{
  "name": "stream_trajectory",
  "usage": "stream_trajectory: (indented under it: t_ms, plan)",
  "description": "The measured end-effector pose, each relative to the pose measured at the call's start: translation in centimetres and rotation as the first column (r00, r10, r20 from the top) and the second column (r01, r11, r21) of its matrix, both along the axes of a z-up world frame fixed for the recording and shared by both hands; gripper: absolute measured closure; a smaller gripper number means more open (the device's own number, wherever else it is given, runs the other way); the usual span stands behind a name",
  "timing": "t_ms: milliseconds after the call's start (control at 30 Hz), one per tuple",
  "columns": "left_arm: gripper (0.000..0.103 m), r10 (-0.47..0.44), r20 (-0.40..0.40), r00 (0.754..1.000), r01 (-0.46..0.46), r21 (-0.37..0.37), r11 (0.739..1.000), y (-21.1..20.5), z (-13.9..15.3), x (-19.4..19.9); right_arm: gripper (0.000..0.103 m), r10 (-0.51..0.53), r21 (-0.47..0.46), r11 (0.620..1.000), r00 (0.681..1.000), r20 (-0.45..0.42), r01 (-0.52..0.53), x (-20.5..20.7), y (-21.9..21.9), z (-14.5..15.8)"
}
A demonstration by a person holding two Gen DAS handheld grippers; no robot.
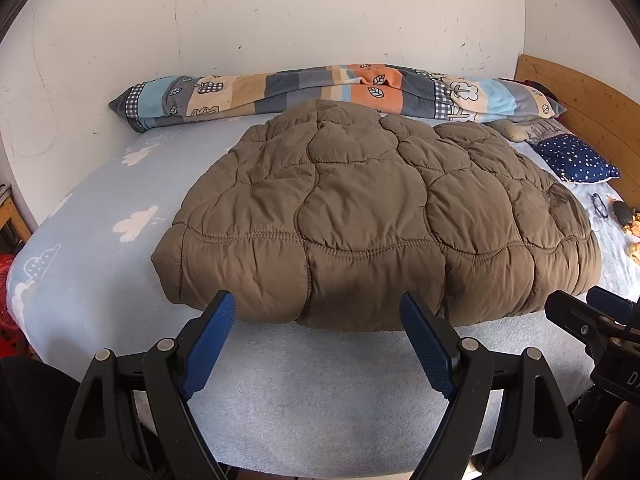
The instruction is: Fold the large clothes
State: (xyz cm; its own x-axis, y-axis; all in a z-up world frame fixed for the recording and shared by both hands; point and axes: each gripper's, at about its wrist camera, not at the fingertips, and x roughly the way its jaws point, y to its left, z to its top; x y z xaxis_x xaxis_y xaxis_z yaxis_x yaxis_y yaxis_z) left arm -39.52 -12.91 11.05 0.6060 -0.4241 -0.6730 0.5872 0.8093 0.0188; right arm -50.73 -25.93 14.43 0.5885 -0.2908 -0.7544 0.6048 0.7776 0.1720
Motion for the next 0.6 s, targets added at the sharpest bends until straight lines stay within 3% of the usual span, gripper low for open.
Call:
stream_trajectory:
  t_ms: [433,600]
  plan:
    - [0.02,0.011,0.02,1.0,-0.011,0.02,1.0,0.2,0.4,0.3,0.014,0.011,0.006,1.0,1.0,-0.017,-0.011,0.7,0.2,-0.2]
    - [0.02,-0.035,0.009,0.999,0.035,0.027,0.999,-0.3,1.1,0.6,0.014,0.016,-0.008,1.0,1.0,-0.013,-0.016,1.1,0.4,0.1]
